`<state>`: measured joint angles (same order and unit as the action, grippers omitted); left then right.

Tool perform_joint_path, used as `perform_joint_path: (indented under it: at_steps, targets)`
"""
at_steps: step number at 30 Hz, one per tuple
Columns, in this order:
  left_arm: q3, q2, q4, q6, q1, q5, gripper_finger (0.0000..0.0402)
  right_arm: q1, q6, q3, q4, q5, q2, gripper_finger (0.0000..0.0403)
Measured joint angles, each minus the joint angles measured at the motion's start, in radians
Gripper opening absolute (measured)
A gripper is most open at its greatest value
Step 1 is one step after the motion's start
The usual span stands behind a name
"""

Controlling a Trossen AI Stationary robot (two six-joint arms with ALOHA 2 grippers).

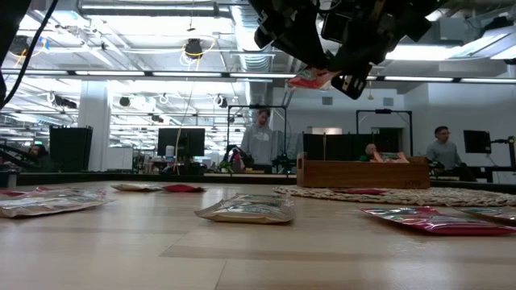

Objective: Pick & Place Tea
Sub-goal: Put the orange tea pack into the right compartment of the brown organizer

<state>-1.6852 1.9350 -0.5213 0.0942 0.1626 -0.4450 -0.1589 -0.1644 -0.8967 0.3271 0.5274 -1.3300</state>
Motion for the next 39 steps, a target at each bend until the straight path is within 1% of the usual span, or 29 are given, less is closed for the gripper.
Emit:
perform_joint_path:
  at_steps: [2,8,12,17,22,25,29,32,34,36,39]
  targets:
    - [0.000,0.000,0.000,0.000,0.000,0.002,0.0030,0.000,-0.001,0.000,0.000,-0.001,0.000,0.0005]
    - [0.000,0.000,0.001,0.013,0.000,0.003,0.0030,0.000,-0.011,0.000,0.007,-0.003,0.000,0.0001]
    - [0.000,0.000,0.000,0.076,0.001,-0.049,0.0030,0.000,-0.012,0.000,0.013,-0.015,0.000,0.0000]
    - [0.000,0.001,0.002,0.082,0.001,-0.093,0.0038,0.000,-0.015,-0.001,0.034,-0.034,0.001,0.0000]
    - [0.000,0.001,0.000,0.123,0.001,-0.112,0.0078,0.000,-0.020,0.001,0.055,-0.036,0.000,0.0000]
    - [0.000,0.001,0.000,0.141,0.000,-0.114,0.0113,0.000,-0.020,0.001,0.067,-0.060,0.000,0.0000]
    - [0.000,0.001,0.000,0.130,0.004,-0.138,0.0157,-0.009,-0.020,0.001,0.090,-0.064,0.000,0.0000]
    - [0.000,-0.003,-0.006,0.099,0.014,-0.203,0.0180,-0.024,-0.017,0.001,0.149,-0.079,0.000,0.0000]
    - [0.000,-0.010,-0.008,0.067,0.019,-0.254,0.0187,-0.036,0.002,-0.009,0.232,-0.095,0.000,0.0000]
    - [0.000,-0.020,-0.034,0.033,0.026,-0.306,0.0188,-0.044,0.042,-0.043,0.350,-0.152,0.000,0.0000]
    - [0.000,-0.035,-0.080,0.006,0.029,-0.368,0.0188,-0.047,0.113,-0.126,0.565,-0.292,0.000,0.0000]
